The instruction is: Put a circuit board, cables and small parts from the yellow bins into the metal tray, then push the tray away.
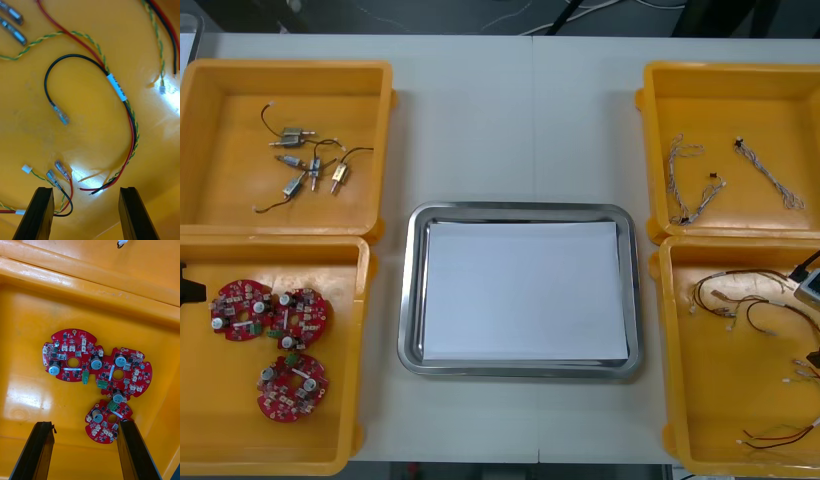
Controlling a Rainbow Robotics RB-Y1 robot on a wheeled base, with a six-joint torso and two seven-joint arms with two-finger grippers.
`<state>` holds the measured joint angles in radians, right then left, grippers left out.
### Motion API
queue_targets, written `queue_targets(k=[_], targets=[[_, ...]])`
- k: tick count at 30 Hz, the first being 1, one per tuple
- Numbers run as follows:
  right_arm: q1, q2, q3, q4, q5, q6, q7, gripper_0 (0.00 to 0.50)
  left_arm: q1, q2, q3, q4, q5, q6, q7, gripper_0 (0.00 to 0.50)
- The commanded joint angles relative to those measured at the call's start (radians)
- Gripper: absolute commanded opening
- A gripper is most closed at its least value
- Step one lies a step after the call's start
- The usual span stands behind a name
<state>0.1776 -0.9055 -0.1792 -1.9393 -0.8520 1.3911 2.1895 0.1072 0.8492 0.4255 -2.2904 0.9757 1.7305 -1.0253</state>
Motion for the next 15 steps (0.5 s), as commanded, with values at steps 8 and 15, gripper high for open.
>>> queue_targets(k=[8, 15], targets=[[0.051, 0.046, 0.018, -0.006, 0.056, -0.009, 0.111, 0.5, 0.043, -0.015, -0.048, -0.021, -0.032, -0.051, -0.116, 0.5], [0.053, 0.089, 0.035, -0.006, 0.087, -0.034, 0.193, 0.5, 0.043, -0.016, -0.08, -0.006, -0.037, -0.065, -0.118, 0.5]])
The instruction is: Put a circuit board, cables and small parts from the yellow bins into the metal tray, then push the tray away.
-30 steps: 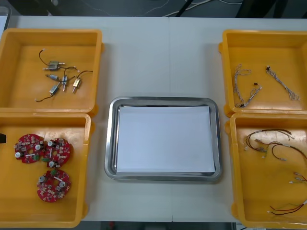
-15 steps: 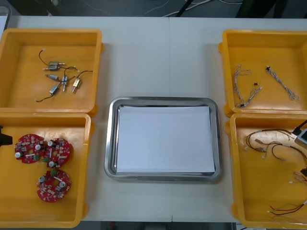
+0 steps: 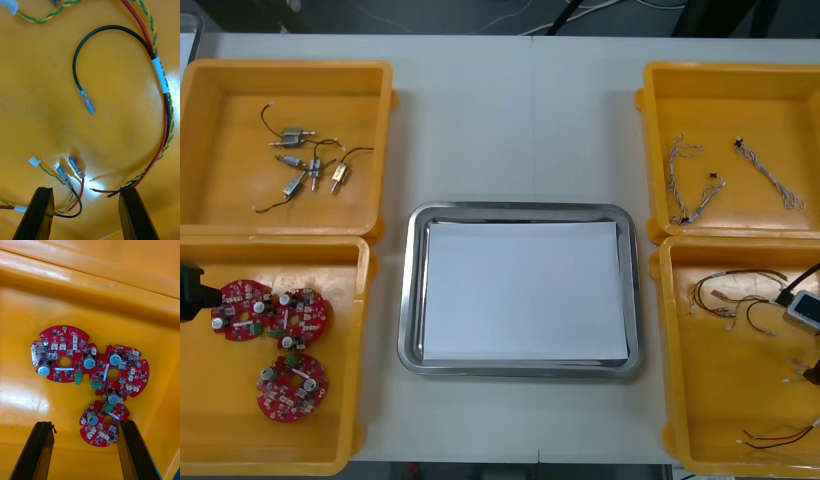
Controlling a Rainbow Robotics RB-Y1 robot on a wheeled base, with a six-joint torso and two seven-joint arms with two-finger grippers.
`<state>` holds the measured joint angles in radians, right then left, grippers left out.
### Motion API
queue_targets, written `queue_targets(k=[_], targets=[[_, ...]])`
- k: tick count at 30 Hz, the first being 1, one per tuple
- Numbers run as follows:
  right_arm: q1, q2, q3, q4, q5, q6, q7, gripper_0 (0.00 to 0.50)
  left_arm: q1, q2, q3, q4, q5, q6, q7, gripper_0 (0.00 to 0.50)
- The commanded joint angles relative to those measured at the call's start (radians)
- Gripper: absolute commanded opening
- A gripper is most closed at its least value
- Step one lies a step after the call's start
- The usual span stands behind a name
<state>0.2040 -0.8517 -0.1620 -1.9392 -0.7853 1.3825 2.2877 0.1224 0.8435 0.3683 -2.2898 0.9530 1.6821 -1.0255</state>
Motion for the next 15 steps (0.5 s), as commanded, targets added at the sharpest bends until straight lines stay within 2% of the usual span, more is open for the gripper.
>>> queue_targets(k=[1, 15], targets=[[0.025, 0.042, 0.018, -0.006, 0.024, -0.026, 0.102, 0.5, 0.028, -0.01, -0.026, -0.002, -0.014, -0.018, -0.119, 0.5], [0.061, 0.053, 0.039, 0.006, 0.034, -0.072, 0.145, 0.5, 0.026, -0.015, -0.065, 0.041, -0.053, -0.081, -0.145, 0.5]])
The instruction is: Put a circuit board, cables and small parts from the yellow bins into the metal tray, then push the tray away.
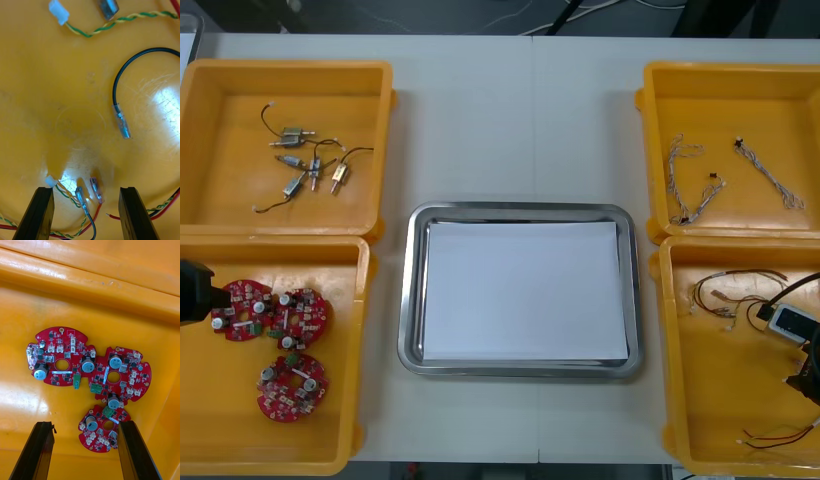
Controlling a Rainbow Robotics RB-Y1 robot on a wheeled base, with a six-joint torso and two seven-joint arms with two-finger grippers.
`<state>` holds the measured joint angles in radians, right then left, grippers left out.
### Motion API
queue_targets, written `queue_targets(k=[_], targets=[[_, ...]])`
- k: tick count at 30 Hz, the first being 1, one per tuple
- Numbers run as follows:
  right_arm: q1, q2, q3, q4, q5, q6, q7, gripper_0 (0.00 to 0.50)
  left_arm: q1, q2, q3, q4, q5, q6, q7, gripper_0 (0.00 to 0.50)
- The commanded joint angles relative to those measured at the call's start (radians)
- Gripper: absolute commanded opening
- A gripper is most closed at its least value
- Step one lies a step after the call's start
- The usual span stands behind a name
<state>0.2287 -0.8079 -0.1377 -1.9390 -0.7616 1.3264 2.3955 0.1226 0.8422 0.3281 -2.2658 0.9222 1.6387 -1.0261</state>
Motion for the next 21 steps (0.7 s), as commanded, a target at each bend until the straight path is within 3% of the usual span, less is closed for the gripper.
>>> queue_targets(k=[1, 16, 18, 19, 20, 21], targets=[[0.037, 0.01, 0.018, 0.015, 0.011, -0.024, 0.042, 0.5, 0.026, -0.014, -0.027, 0.019, -0.026, -0.045, -0.147, 0.5], [0.037, 0.015, 0.035, 0.058, 0.002, -0.062, 0.093, 0.5, 0.023, -0.014, -0.054, 0.066, -0.06, -0.125, -0.17, 0.5], [0.037, 0.015, 0.035, 0.058, 0.002, -0.062, 0.093, 0.387, 0.023, -0.014, -0.058, 0.071, -0.065, -0.134, -0.173, 0.5], [0.037, 0.015, 0.035, 0.058, 0.002, -0.062, 0.094, 0.252, 0.023, -0.012, -0.06, 0.074, -0.066, -0.14, -0.175, 0.5], [0.037, 0.015, 0.035, 0.058, 0.001, -0.062, 0.094, 0.079, 0.023, -0.014, -0.061, 0.078, -0.069, -0.145, -0.175, 0.5], [0.037, 0.015, 0.033, 0.058, 0.001, -0.062, 0.094, 0.02, 0.023, -0.014, -0.061, 0.078, -0.071, -0.148, -0.176, 0.5]])
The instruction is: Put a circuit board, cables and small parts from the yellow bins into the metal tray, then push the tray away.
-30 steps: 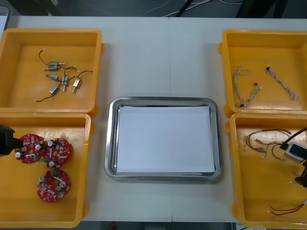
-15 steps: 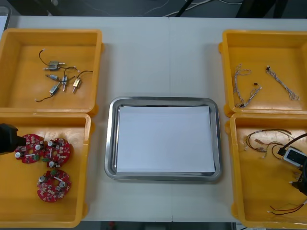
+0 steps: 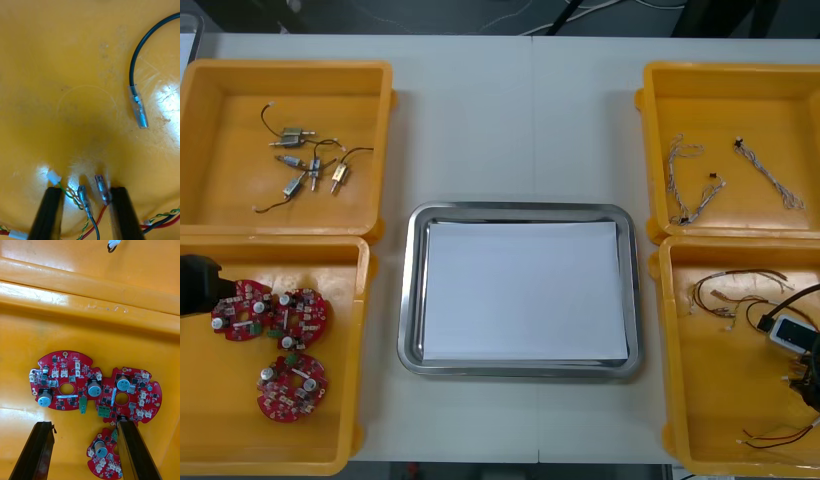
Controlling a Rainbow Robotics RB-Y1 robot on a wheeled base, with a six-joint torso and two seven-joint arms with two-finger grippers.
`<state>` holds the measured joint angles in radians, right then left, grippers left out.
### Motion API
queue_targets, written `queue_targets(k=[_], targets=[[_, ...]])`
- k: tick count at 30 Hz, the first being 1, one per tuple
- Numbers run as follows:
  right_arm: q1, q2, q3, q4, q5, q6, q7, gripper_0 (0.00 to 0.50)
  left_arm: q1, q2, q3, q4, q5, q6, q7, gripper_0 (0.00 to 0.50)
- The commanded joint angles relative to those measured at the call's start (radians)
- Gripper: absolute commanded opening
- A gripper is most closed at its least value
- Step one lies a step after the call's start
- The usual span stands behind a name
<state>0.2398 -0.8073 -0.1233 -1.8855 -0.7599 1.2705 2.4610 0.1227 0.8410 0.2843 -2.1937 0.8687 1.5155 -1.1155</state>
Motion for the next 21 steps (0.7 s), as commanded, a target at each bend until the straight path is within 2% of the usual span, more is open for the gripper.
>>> queue_targets(k=[1, 6, 12, 21], targets=[[0.026, 0.014, 0.019, 0.005, -0.001, -0.006, 0.029, 0.0, 0.023, -0.013, -0.024, 0.011, -0.02, -0.032, -0.089, 0.5], [0.024, 0.014, 0.021, 0.005, -0.003, -0.006, 0.029, 0.0, 0.026, -0.02, -0.047, 0.022, -0.045, -0.072, -0.09, 0.5], [0.007, 0.013, 0.004, 0.002, -0.015, 0.0, 0.03, 0.0, 0.028, -0.063, -0.048, 0.022, -0.083, -0.075, -0.11, 0.5], [-0.054, 0.014, -0.068, -0.037, -0.045, 0.073, 0.018, 0.0, 0.055, -0.089, -0.048, 0.02, -0.109, -0.115, -0.138, 0.5]])
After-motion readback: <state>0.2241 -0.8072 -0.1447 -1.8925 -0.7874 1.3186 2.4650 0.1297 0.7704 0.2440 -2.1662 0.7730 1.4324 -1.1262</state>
